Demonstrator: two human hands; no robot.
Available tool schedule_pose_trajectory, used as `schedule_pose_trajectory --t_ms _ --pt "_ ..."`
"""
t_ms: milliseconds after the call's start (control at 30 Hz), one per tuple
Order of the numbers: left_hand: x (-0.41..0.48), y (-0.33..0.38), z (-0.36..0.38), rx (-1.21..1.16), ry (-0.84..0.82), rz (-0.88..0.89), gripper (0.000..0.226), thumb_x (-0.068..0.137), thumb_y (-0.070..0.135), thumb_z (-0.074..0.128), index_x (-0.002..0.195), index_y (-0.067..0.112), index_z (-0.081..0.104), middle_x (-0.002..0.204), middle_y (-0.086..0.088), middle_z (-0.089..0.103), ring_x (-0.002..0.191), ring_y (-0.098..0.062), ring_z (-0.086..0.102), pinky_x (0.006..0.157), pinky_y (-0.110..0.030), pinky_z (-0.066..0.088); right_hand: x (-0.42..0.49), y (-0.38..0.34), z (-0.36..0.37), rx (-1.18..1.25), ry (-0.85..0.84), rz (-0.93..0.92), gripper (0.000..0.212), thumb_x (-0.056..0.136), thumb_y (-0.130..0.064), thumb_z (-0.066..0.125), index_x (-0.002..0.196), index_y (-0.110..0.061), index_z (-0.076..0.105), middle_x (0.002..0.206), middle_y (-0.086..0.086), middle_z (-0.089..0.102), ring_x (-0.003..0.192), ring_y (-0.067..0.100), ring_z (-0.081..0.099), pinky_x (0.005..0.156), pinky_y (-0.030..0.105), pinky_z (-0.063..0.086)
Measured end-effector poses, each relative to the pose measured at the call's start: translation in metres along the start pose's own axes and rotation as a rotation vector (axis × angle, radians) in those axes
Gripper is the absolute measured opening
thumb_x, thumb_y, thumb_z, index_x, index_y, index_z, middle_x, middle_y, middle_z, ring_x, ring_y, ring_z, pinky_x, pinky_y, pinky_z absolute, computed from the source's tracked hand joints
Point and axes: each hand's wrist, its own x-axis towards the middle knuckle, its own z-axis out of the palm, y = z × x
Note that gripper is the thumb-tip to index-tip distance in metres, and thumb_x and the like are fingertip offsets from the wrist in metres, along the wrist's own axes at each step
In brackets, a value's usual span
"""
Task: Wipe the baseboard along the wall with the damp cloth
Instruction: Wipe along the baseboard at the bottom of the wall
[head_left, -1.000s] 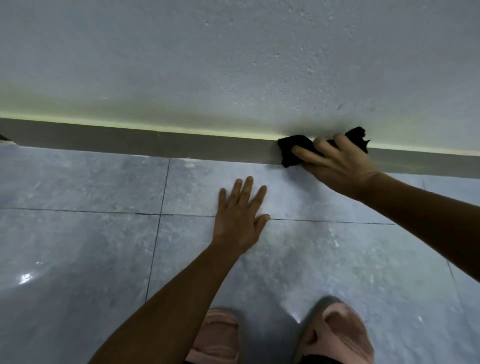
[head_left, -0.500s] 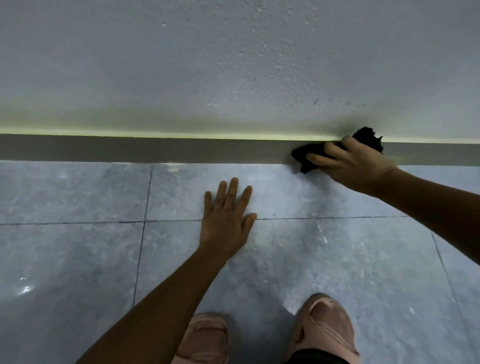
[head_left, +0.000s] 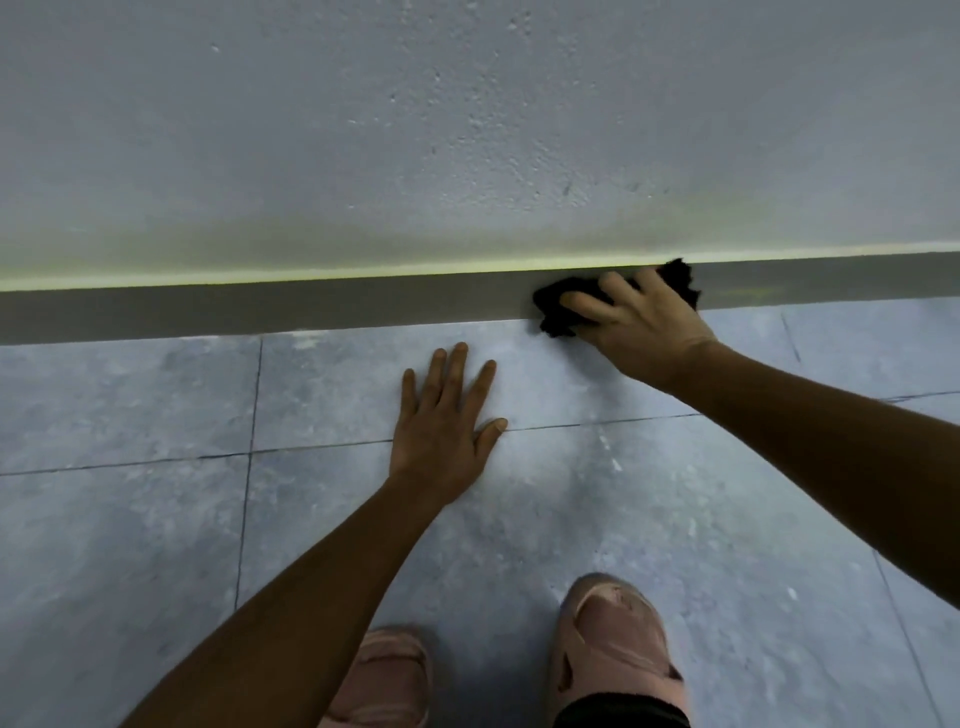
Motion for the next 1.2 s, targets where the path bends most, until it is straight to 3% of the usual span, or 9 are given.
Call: schedule_pose_trajectory --t_ms 67,133,233,367,600,800,933,1067,1200 --pt "0.004 0.003 0.001 0.011 -0.017 -0.003 0.073 0.083 0.061 -0.007 0.149 0.030 -0.010 0.159 -0.006 -0.016 0.146 -0.026 -0.015 0.112 -0.045 -0.013 -0.019 -0.015 0.008 0.396 -0.083 0.317 0.054 0.087 -0.009 0.040 0.130 -0.040 0.055 0.138 0.000 0.046 0.104 0.031 0.049 0.080 0.038 0.043" --pt "0.005 0.004 0.002 0.006 0.001 -0.010 0.074 0.083 0.062 -0.005 0.150 0.030 -0.006 0.160 -0.006 -0.011 0.146 -0.028 -0.011 0.114 -0.047 -0.008 -0.035 -0.034 -0.003 1.188 -0.075 0.766 0.057 0.094 -0.001 0.039 0.141 -0.033 0.041 0.142 0.008 0.037 0.114 0.035 0.043 0.095 0.033 0.042" --pt "0.004 0.005 0.002 0.007 0.020 -0.016 0.074 0.084 0.062 -0.005 0.150 0.030 -0.004 0.160 -0.007 -0.009 0.147 -0.029 -0.007 0.116 -0.049 -0.003 -0.037 -0.051 -0.018 2.155 0.417 1.435 0.053 0.097 -0.002 0.035 0.144 -0.028 0.038 0.137 0.003 0.045 0.113 0.023 0.053 0.090 0.023 0.042" --pt "0.003 0.004 0.000 0.026 -0.023 -0.009 0.071 0.088 0.064 0.002 0.149 0.030 -0.009 0.160 -0.007 -0.013 0.146 -0.029 -0.011 0.116 -0.049 -0.003 -0.001 -0.059 -0.026 2.792 0.889 1.745 0.047 0.100 -0.013 0.037 0.145 -0.028 0.036 0.140 0.012 0.049 0.083 0.020 0.061 0.090 0.040 0.045" --pt "0.004 0.005 0.004 0.055 0.007 -0.009 0.072 0.084 0.065 -0.006 0.146 0.031 -0.014 0.160 -0.009 -0.006 0.147 -0.031 -0.004 0.116 -0.051 0.002 0.051 -0.056 -0.054 2.618 0.414 1.748 0.055 0.100 -0.017 0.040 0.151 -0.023 0.020 0.144 0.011 0.042 0.127 0.027 0.045 0.111 0.042 0.034" --pt "0.004 0.008 0.001 0.042 -0.018 -0.015 0.074 0.083 0.064 -0.005 0.148 0.030 -0.012 0.160 -0.008 -0.012 0.146 -0.029 -0.010 0.116 -0.049 -0.002 0.037 -0.023 -0.040 2.497 0.733 1.878 0.058 0.102 -0.015 0.036 0.152 -0.029 0.011 0.145 0.008 0.040 0.125 0.022 0.044 0.099 0.029 0.035" --pt "0.004 0.008 0.000 0.051 -0.040 -0.021 0.072 0.081 0.064 -0.008 0.144 0.031 -0.021 0.159 -0.008 -0.016 0.146 -0.029 -0.013 0.115 -0.048 -0.005 0.043 -0.032 -0.030 2.519 0.466 1.879 0.058 0.102 -0.020 0.036 0.152 -0.025 0.009 0.151 0.008 0.033 0.131 0.027 0.039 0.106 0.033 0.033" --pt "0.005 0.009 -0.001 0.067 -0.039 -0.024 0.077 0.079 0.065 -0.011 0.145 0.027 -0.015 0.159 -0.009 -0.012 0.146 -0.030 -0.009 0.116 -0.049 -0.002 0.053 -0.050 -0.053 2.656 0.190 1.644 0.051 0.100 -0.018 0.039 0.148 -0.014 0.023 0.142 0.011 0.042 0.126 0.032 0.045 0.107 0.044 0.038" --pt "0.006 0.008 -0.001 0.058 -0.041 -0.016 0.078 0.080 0.066 -0.007 0.149 0.028 -0.008 0.160 -0.009 -0.010 0.147 -0.031 -0.007 0.116 -0.050 0.000 0.048 -0.042 -0.059 2.572 0.381 1.653 0.051 0.100 -0.015 0.040 0.148 -0.017 0.024 0.142 0.012 0.043 0.125 0.029 0.046 0.107 0.041 0.037"
